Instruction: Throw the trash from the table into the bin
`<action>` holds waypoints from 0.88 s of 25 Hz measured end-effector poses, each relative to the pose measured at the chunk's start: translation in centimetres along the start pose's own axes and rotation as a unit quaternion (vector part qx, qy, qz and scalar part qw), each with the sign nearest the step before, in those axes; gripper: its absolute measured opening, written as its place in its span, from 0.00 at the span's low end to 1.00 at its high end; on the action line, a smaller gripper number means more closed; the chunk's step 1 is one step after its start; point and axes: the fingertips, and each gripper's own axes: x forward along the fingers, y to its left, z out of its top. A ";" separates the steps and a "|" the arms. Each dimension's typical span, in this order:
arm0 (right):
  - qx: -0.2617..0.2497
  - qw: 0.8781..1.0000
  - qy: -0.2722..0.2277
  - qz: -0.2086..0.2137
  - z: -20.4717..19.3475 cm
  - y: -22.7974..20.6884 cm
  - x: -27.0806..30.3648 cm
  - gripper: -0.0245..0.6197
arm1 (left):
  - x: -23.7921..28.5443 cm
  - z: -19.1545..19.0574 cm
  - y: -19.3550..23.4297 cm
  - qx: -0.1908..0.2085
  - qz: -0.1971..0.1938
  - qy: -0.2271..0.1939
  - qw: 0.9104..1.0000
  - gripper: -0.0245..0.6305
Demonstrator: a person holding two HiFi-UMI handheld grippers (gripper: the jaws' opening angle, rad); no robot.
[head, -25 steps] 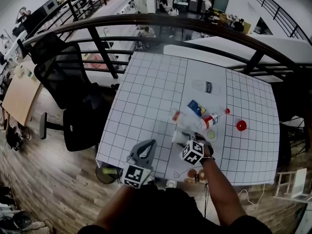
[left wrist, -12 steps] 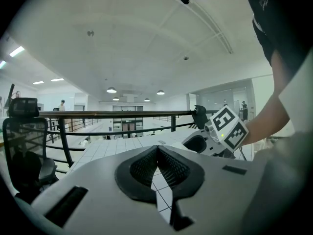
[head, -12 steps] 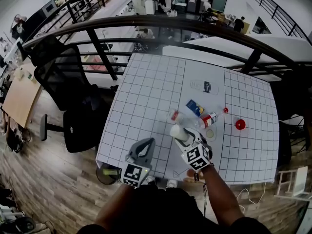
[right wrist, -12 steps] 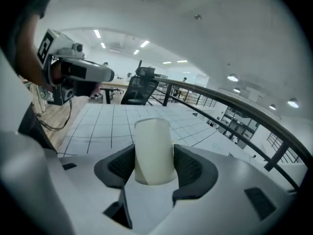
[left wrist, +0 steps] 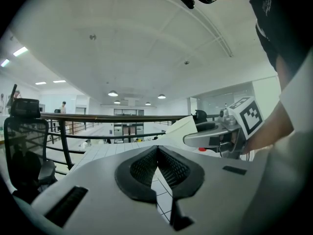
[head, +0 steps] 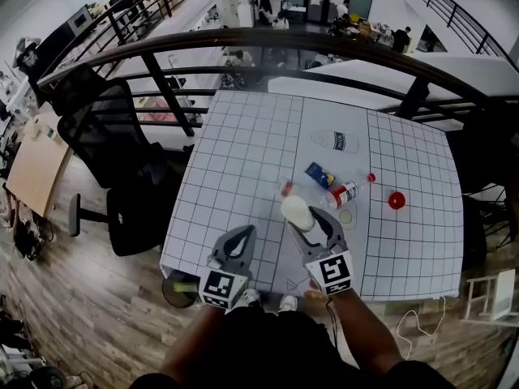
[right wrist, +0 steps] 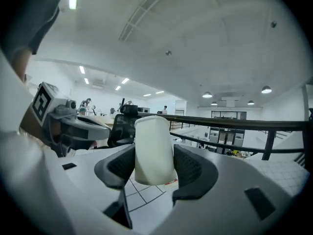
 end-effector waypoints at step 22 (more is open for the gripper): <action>0.144 0.978 -0.146 0.039 5.3 3.7 -5.3 0.43 | -6.6 3.3 -0.4 -0.025 0.101 -0.052 0.993 0.07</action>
